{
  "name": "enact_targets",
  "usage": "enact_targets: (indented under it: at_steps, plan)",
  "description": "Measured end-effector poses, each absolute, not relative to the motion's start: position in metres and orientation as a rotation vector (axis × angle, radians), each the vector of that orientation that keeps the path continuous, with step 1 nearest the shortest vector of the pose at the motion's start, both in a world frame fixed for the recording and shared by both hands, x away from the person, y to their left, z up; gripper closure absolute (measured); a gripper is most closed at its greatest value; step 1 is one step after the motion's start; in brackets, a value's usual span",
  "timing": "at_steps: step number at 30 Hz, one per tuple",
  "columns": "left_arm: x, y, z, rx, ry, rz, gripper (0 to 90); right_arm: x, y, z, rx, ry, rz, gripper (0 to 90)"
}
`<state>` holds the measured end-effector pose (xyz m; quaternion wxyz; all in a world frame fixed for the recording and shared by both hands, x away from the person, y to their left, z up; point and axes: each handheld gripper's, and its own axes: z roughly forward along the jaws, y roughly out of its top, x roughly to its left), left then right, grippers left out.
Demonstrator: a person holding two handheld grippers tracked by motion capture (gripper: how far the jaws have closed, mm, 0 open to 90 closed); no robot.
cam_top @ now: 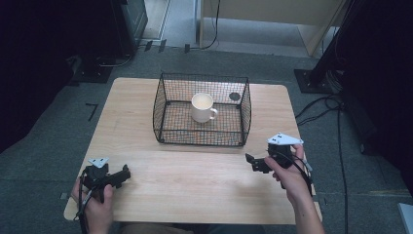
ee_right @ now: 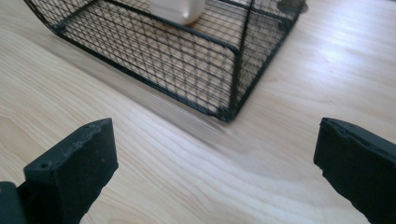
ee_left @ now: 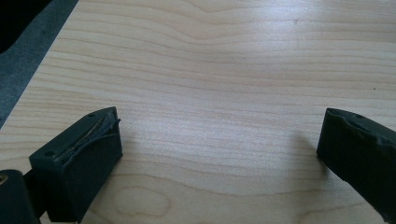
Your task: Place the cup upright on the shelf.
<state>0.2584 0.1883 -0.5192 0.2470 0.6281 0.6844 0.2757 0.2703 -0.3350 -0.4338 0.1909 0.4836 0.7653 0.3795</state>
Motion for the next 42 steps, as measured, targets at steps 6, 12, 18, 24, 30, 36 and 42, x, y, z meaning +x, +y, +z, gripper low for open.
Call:
enact_targets:
  at_steps: [6,12,18,24,30,36,42]
  plan:
    - [0.258,0.188,-0.519,1.713,1.866,0.751,0.1,0.258,-0.358,-0.448,1.417,2.122,1.038,0.0]
    - [0.258,0.188,-0.519,1.713,1.866,0.752,0.1,0.249,-0.373,-0.459,1.45,2.106,1.007,0.0]
    - [0.258,0.188,-0.519,1.715,1.866,0.751,0.1,0.238,-0.389,-0.472,1.501,2.083,0.981,0.0]
    - [0.258,0.188,-0.519,1.715,1.867,0.751,0.1,0.225,-0.407,-0.489,1.558,2.052,0.93,0.0]
    - [0.258,0.188,-0.519,1.714,1.867,0.751,0.1,0.214,-0.422,-0.508,1.619,2.033,0.892,0.0]
    - [0.258,0.188,-0.519,1.715,1.866,0.751,0.1,0.206,-0.431,-0.521,1.651,2.015,0.847,0.0]
    - [0.258,0.188,-0.519,1.715,1.866,0.751,0.1,0.2,-0.434,-0.526,1.607,1.976,0.835,0.0]
